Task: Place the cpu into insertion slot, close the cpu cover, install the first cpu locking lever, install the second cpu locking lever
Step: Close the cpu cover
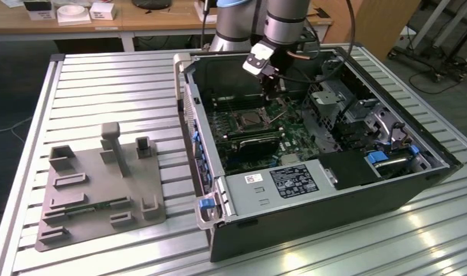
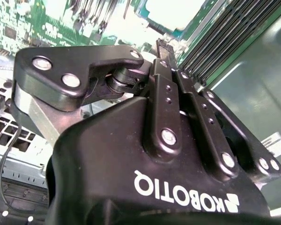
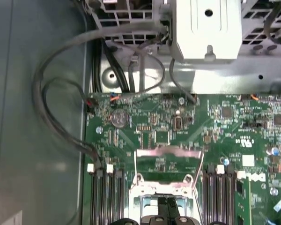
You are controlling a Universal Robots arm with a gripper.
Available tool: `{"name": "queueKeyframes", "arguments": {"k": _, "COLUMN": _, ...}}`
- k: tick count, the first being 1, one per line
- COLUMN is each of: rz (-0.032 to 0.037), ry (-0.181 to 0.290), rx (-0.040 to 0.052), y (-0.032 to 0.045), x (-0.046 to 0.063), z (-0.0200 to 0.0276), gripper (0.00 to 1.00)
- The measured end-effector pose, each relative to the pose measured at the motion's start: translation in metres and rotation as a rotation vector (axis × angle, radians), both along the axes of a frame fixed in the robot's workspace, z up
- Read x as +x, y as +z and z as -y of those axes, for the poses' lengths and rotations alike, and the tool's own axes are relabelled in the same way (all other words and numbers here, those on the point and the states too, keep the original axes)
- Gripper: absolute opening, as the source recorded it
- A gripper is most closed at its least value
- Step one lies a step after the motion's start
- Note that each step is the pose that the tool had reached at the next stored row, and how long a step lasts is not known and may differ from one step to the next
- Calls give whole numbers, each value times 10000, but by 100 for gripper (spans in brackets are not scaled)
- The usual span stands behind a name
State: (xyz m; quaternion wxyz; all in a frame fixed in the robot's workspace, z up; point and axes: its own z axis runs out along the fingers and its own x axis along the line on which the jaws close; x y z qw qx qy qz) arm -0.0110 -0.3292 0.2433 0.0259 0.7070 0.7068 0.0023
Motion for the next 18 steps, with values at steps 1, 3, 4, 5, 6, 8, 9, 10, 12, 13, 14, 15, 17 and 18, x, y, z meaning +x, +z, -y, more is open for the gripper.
{"name": "queueKeyframes", "arguments": {"k": 1, "rz": 0, "ry": 1, "rx": 0, "y": 0, "x": 12, "z": -1, "gripper": 10}}
{"name": "queueKeyframes", "arguments": {"k": 3, "rz": -2, "ry": 0, "rx": -4, "y": 6, "x": 24, "z": -3, "gripper": 10}}
{"name": "queueKeyframes", "arguments": {"k": 4, "rz": 0, "ry": 0, "rx": -1, "y": 15, "x": 25, "z": -4, "gripper": 10}}
{"name": "queueKeyframes", "arguments": {"k": 5, "rz": 0, "ry": -2, "rx": -1, "y": 28, "x": 26, "z": -6, "gripper": 10}}
{"name": "queueKeyframes", "arguments": {"k": 6, "rz": 0, "ry": -2, "rx": 0, "y": 44, "x": 26, "z": -7, "gripper": 10}}
{"name": "queueKeyframes", "arguments": {"k": 8, "rz": -1, "ry": 0, "rx": -2, "y": 80, "x": 27, "z": -9, "gripper": 10}}
{"name": "queueKeyframes", "arguments": {"k": 9, "rz": 0, "ry": 0, "rx": 0, "y": 97, "x": 28, "z": -10, "gripper": 10}}
{"name": "queueKeyframes", "arguments": {"k": 10, "rz": 0, "ry": 1, "rx": -1, "y": 115, "x": 30, "z": -11, "gripper": 10}}
{"name": "queueKeyframes", "arguments": {"k": 12, "rz": 0, "ry": 0, "rx": 0, "y": 143, "x": 37, "z": -12, "gripper": 10}}
{"name": "queueKeyframes", "arguments": {"k": 13, "rz": 0, "ry": 0, "rx": 0, "y": 156, "x": 41, "z": -13, "gripper": 10}}
{"name": "queueKeyframes", "arguments": {"k": 14, "rz": 0, "ry": 0, "rx": 0, "y": 167, "x": 44, "z": -13, "gripper": 10}}
{"name": "queueKeyframes", "arguments": {"k": 15, "rz": 0, "ry": 0, "rx": 0, "y": 178, "x": 46, "z": -13, "gripper": 10}}
{"name": "queueKeyframes", "arguments": {"k": 17, "rz": 0, "ry": 0, "rx": -1, "y": 197, "x": 51, "z": -13, "gripper": 10}}
{"name": "queueKeyframes", "arguments": {"k": 18, "rz": 0, "ry": 0, "rx": 0, "y": 200, "x": 54, "z": -14, "gripper": 10}}
